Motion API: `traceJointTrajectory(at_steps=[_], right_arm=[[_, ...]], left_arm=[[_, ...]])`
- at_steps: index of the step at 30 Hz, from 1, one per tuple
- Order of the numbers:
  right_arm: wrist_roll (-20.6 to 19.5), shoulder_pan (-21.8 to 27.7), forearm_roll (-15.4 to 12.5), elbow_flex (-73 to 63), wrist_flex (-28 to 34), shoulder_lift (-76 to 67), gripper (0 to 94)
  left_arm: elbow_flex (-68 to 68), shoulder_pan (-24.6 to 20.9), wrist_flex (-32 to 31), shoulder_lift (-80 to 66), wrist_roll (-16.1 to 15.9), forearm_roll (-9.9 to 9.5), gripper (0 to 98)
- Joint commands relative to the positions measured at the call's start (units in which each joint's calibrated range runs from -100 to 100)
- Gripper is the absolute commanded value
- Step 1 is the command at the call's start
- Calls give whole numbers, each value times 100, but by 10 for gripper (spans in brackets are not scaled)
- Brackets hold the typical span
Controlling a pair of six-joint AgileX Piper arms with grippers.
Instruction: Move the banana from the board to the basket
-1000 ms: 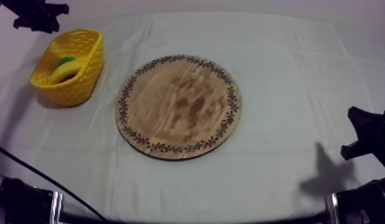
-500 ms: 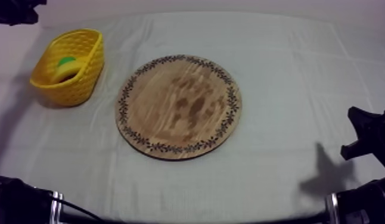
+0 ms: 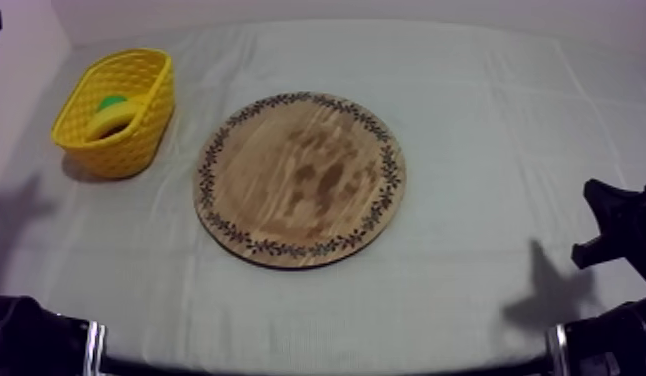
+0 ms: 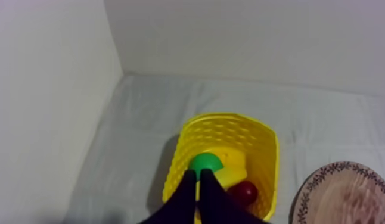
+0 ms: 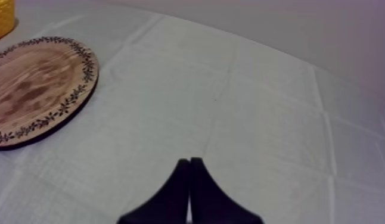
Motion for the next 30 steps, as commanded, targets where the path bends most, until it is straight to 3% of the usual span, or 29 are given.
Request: traceJointTrajectory(at_steps=[1,15,30], right_arm=[[-2,0,0,-3,-3,0,3],[-2,0,0,-3,-3,0,3],[-2,0,0,-3,-3,0,3]], left_arm=[[744,-16,-192,-887,7,-17,0],[3896,-8,-1609,-3432,194,-34,0],[5736,144,-2233,-4953,274,-56,0]])
